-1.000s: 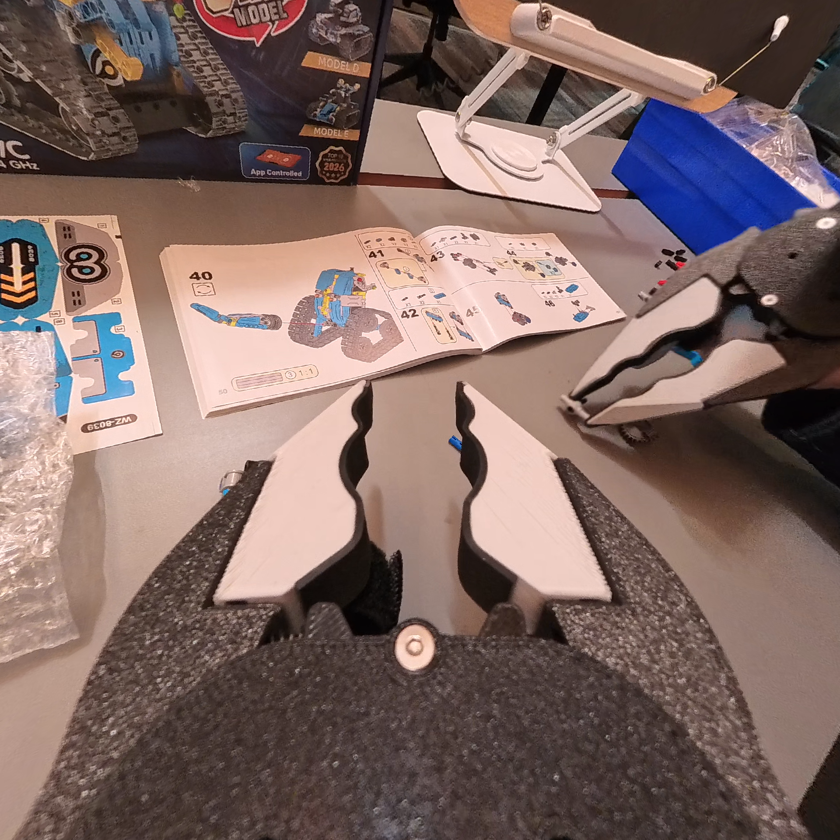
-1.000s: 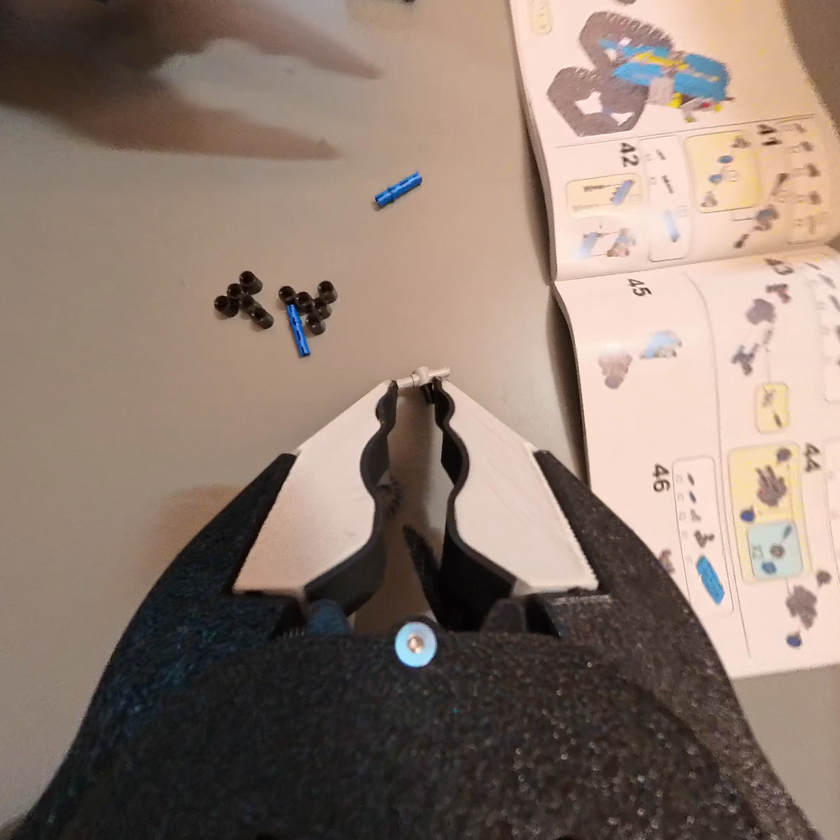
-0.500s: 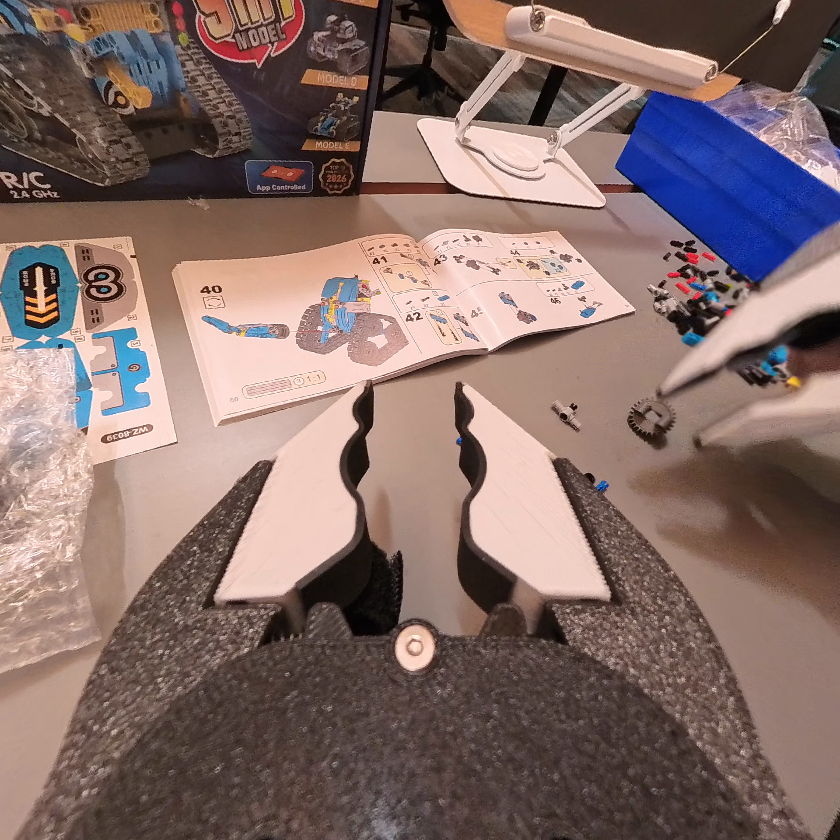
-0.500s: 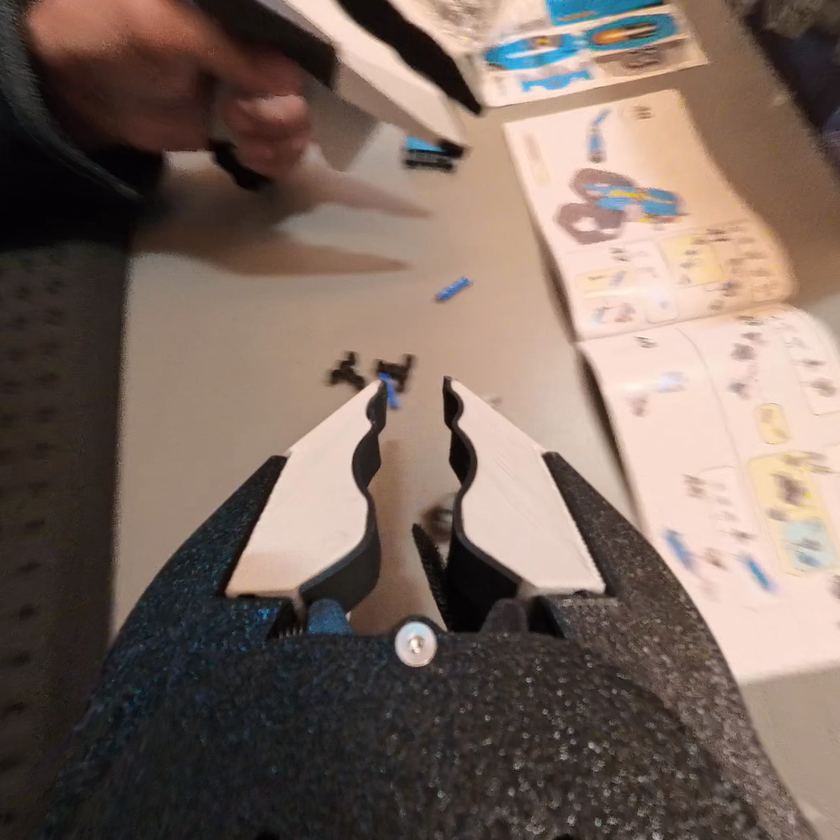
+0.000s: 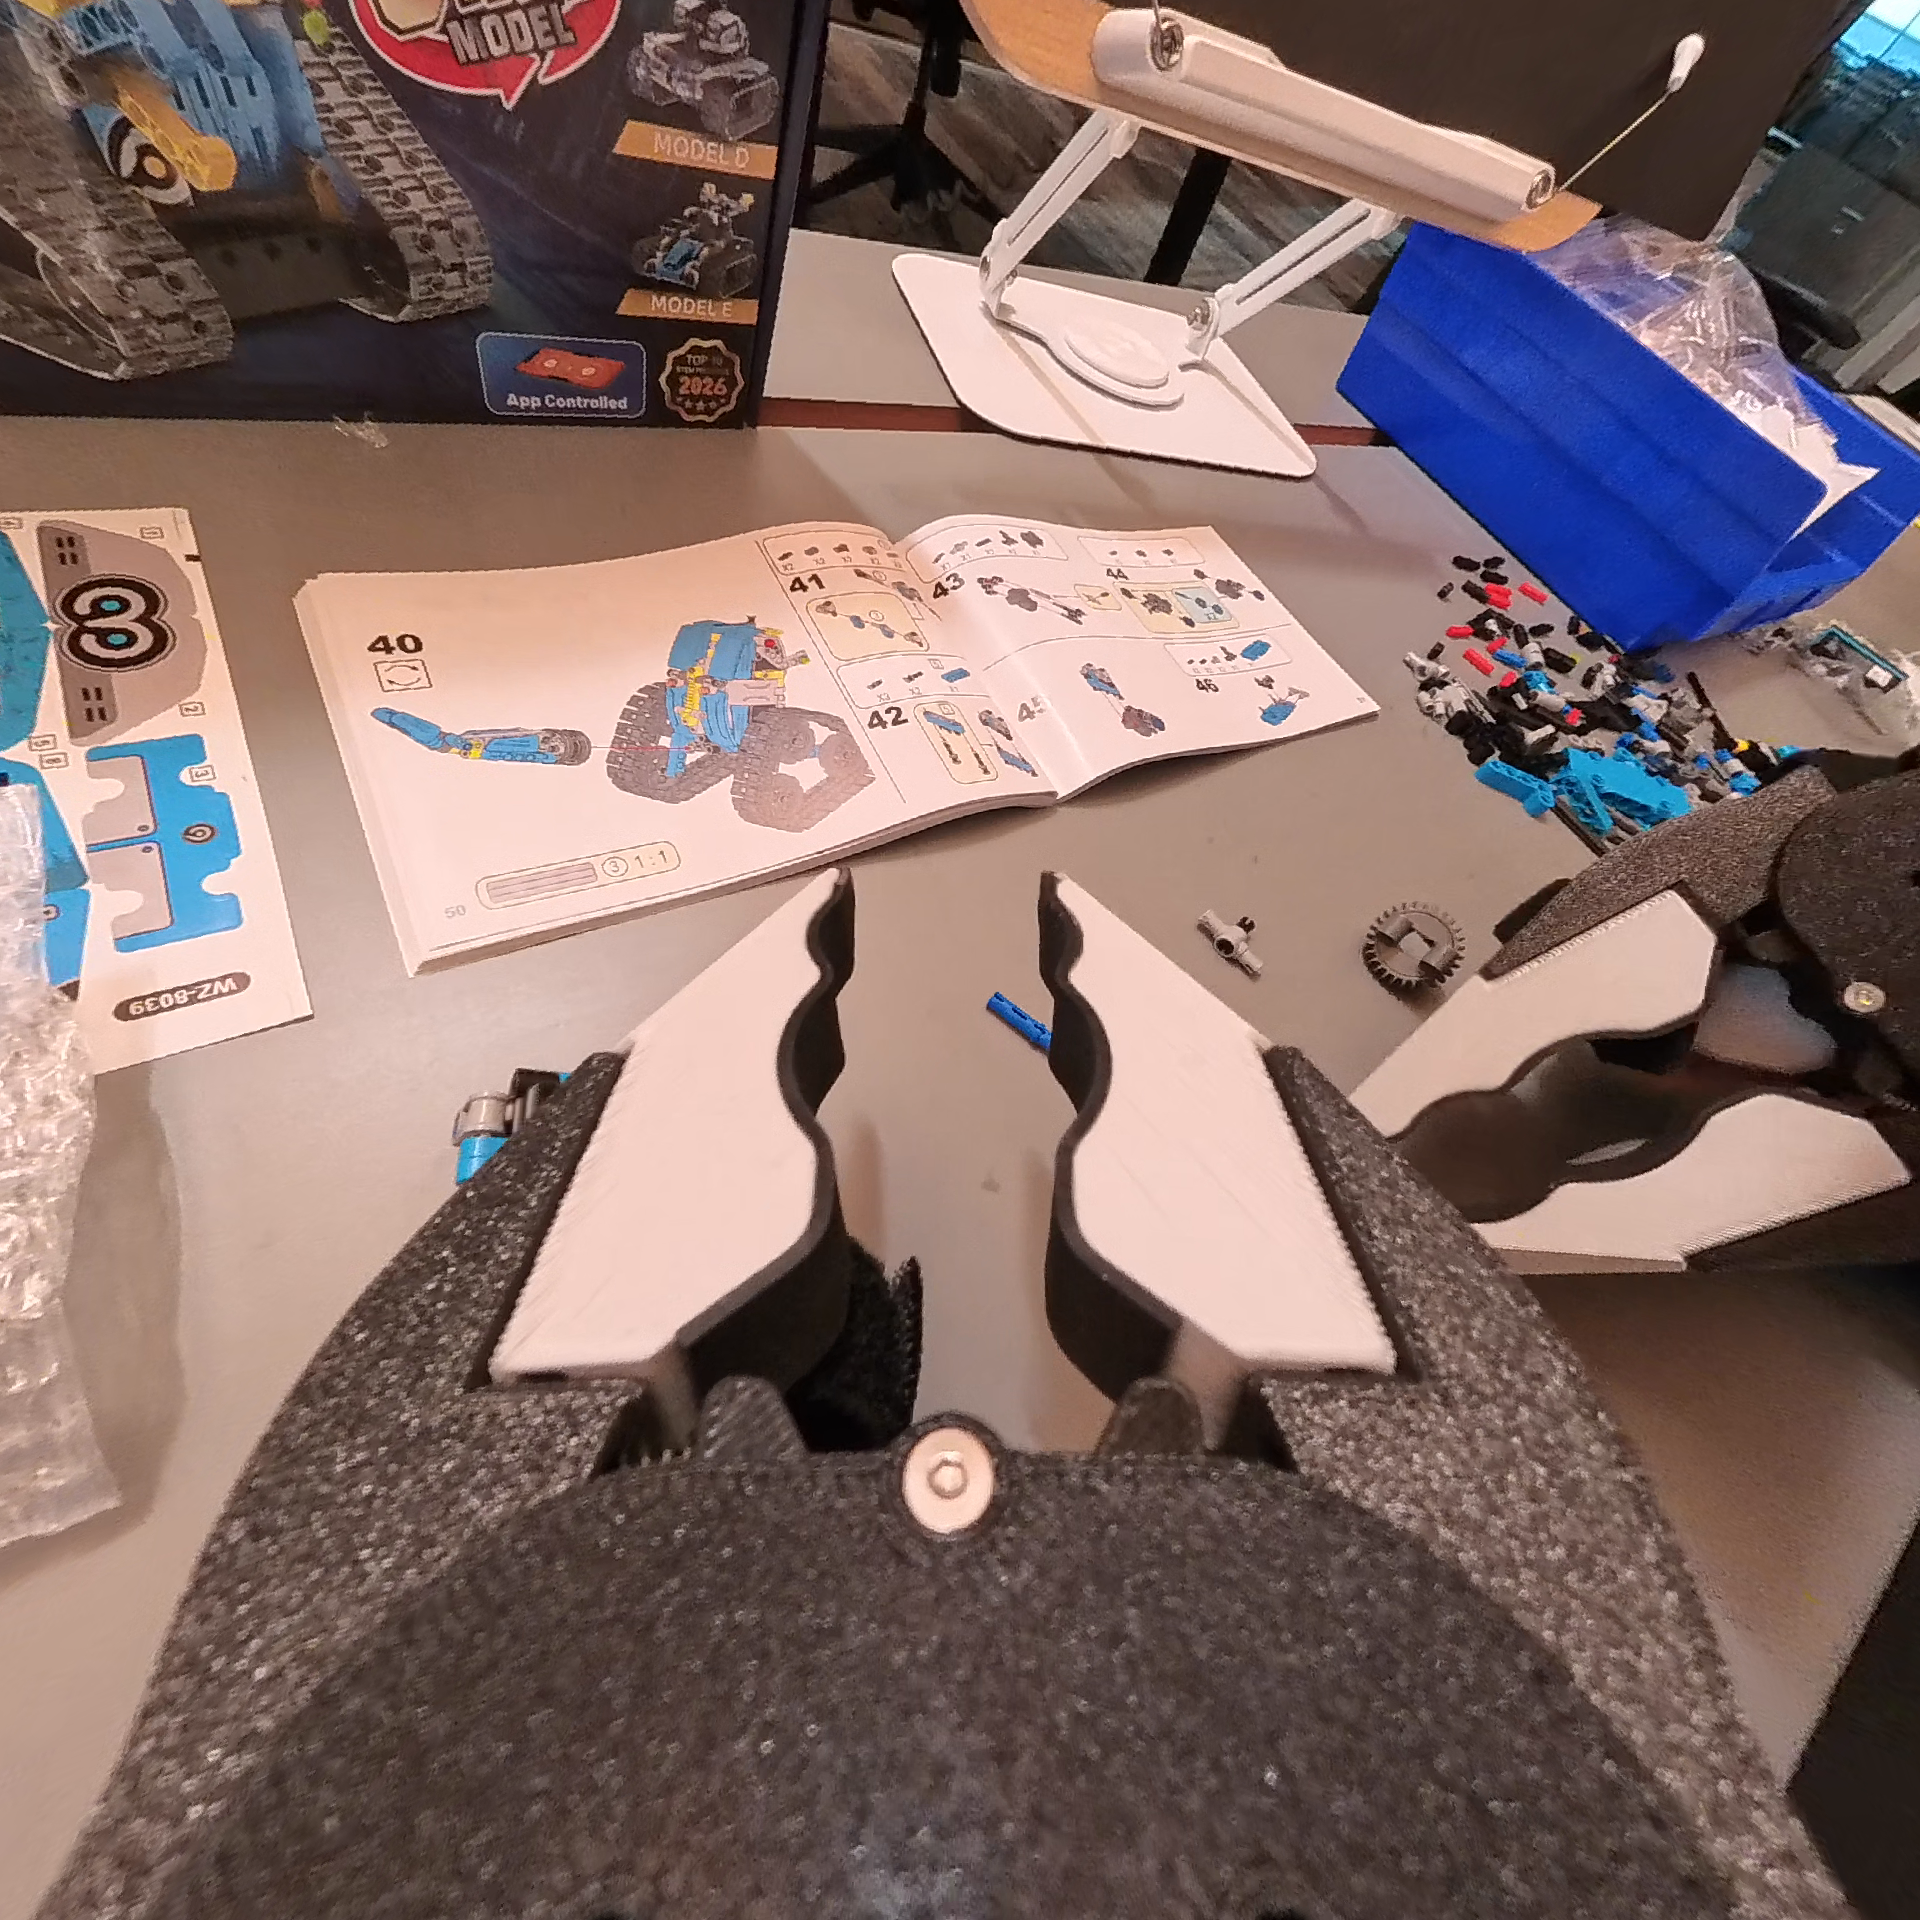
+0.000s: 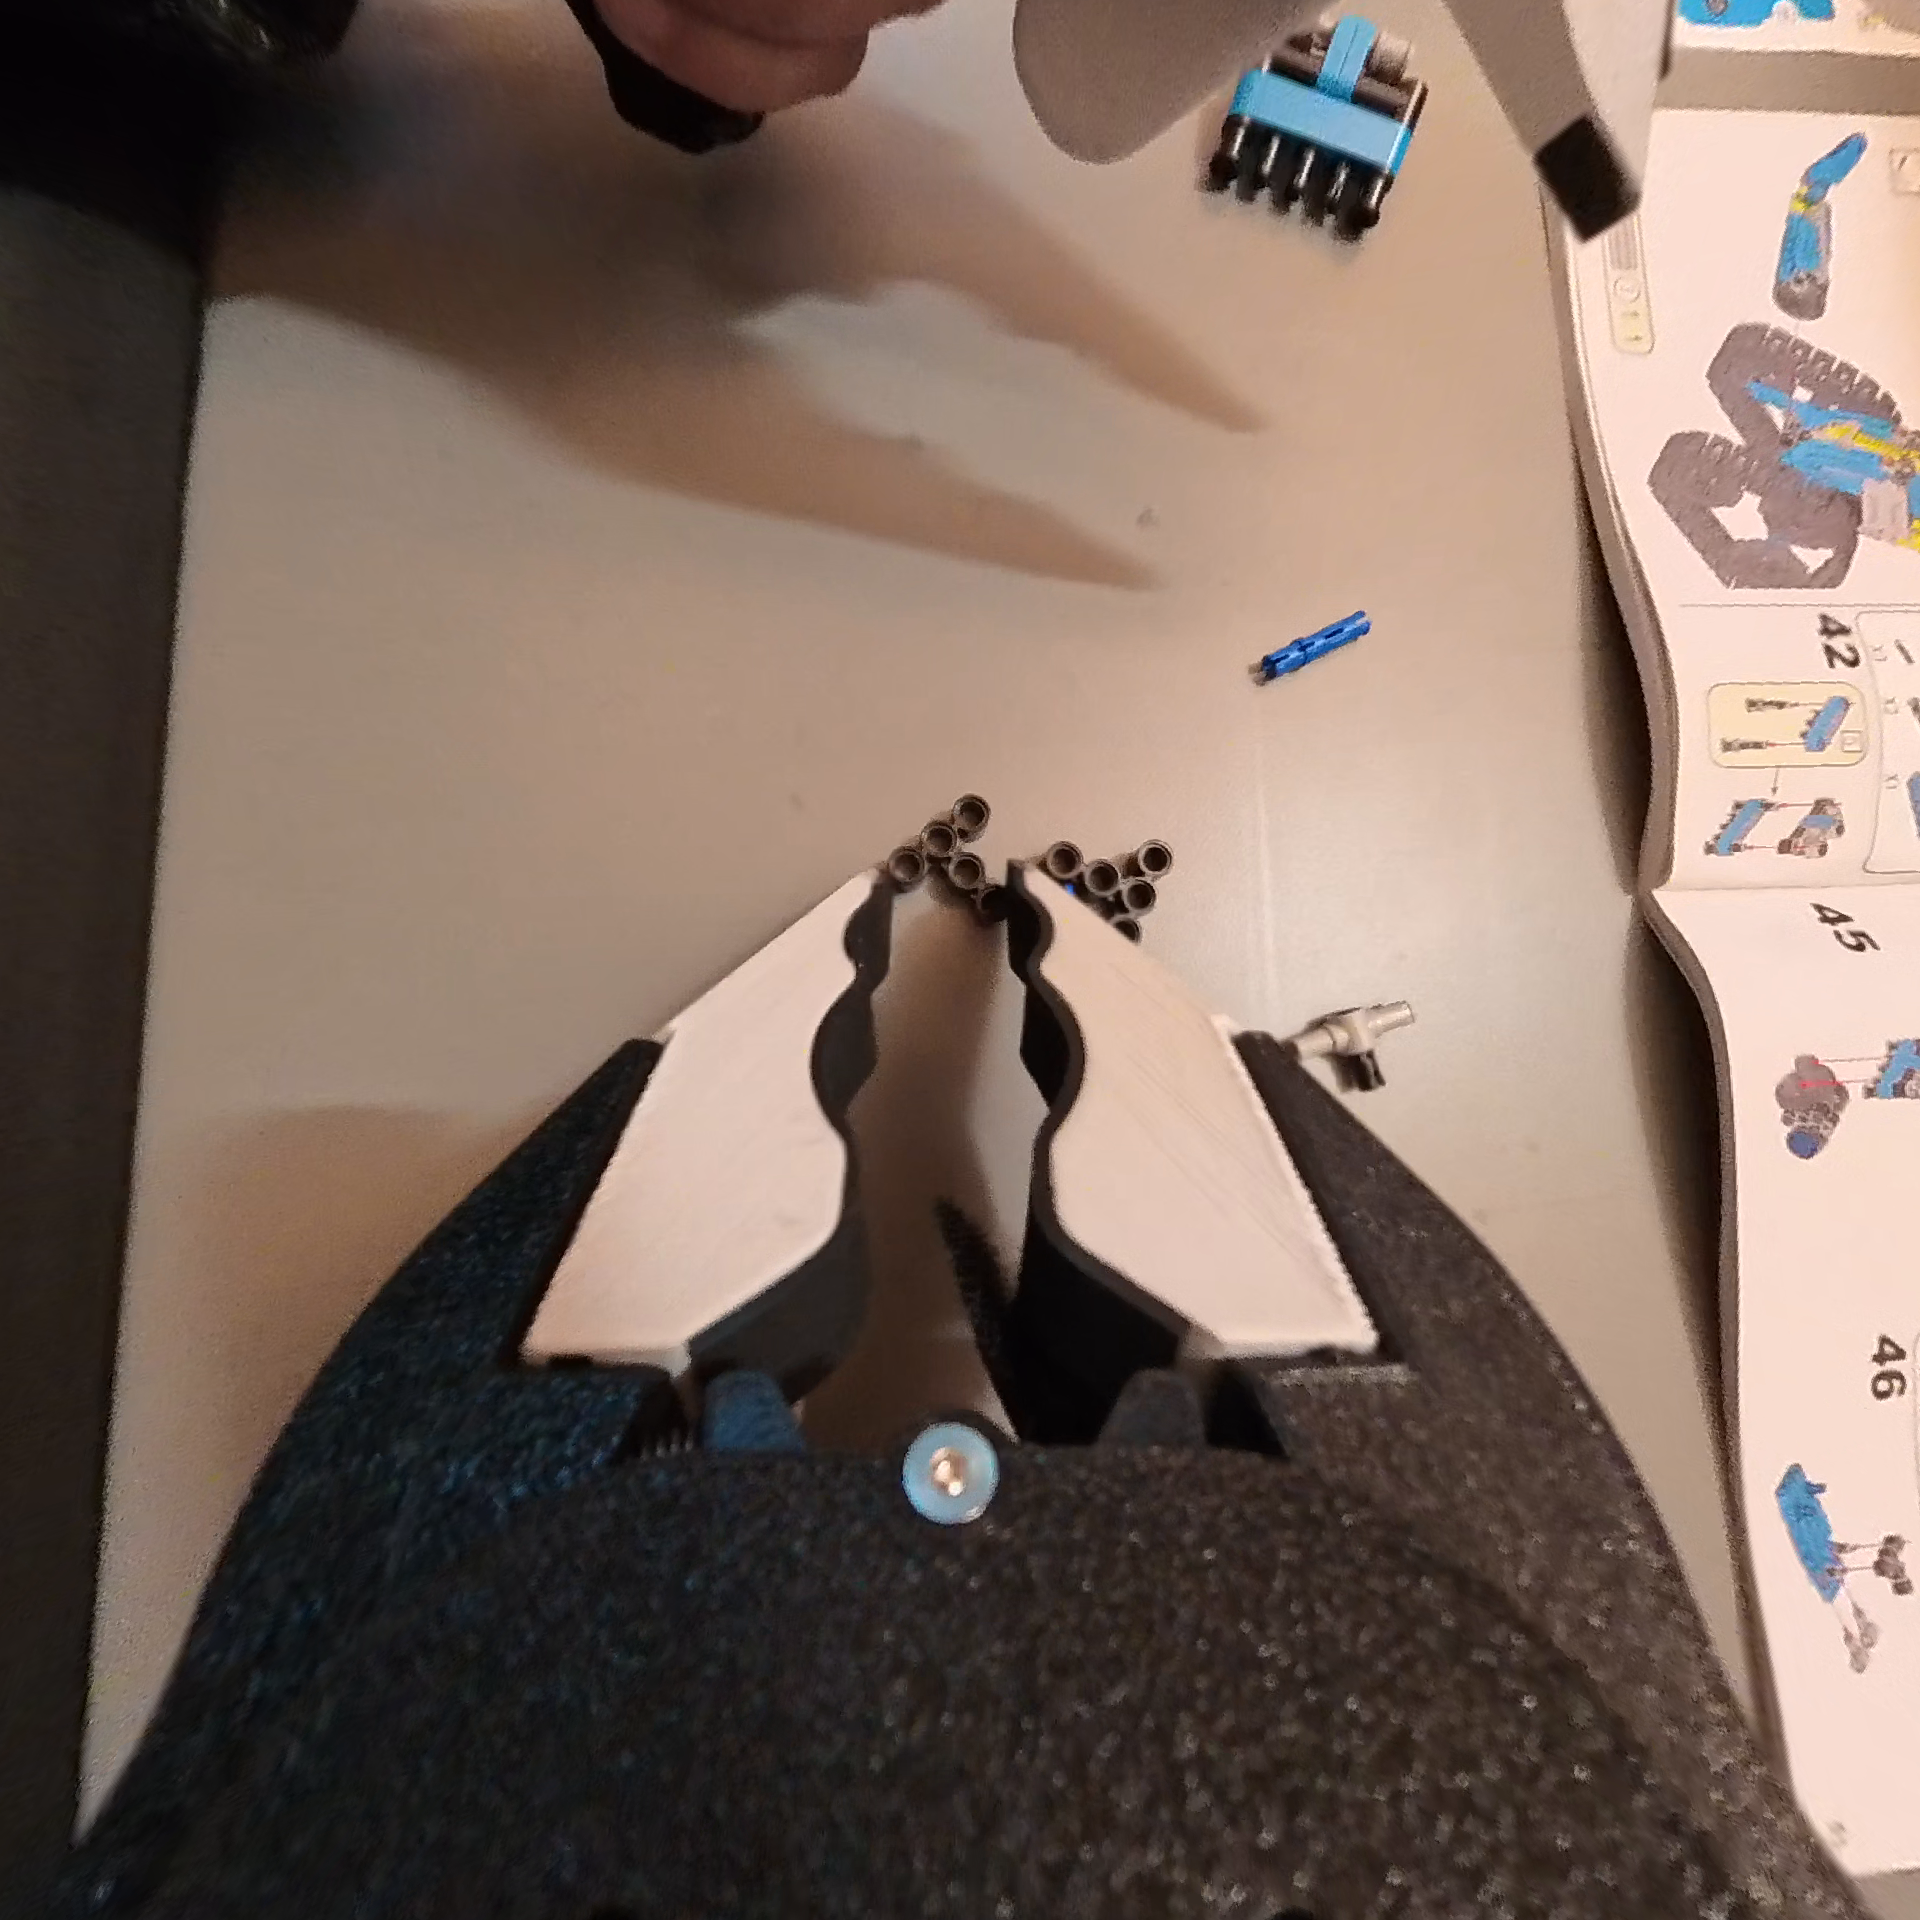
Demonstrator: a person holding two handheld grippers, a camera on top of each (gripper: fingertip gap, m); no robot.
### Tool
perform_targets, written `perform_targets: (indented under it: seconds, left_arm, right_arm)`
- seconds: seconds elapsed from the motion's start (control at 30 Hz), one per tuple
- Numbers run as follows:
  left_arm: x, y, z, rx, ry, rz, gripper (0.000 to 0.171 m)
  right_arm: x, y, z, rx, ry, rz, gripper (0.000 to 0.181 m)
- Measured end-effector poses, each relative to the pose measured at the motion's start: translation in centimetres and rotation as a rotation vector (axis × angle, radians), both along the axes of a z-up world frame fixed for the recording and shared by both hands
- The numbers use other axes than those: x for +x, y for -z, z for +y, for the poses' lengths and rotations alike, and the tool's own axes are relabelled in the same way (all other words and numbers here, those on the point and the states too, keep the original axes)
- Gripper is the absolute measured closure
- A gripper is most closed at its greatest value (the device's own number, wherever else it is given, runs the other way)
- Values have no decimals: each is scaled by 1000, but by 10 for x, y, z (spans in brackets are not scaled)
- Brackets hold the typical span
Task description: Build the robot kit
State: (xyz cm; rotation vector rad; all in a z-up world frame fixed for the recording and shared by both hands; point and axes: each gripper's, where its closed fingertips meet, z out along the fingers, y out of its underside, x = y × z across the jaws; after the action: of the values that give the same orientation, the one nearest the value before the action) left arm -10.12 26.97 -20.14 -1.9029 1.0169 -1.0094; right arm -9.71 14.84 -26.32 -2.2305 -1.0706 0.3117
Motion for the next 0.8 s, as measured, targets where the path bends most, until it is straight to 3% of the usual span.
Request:
perform_targets:
  seconds: [0.8]
  left_arm:
    - [0, 4, 2, 3, -4, 18, 136]
  right_arm:
    - [-3, -1, -2, -1, 15, 26, 162]
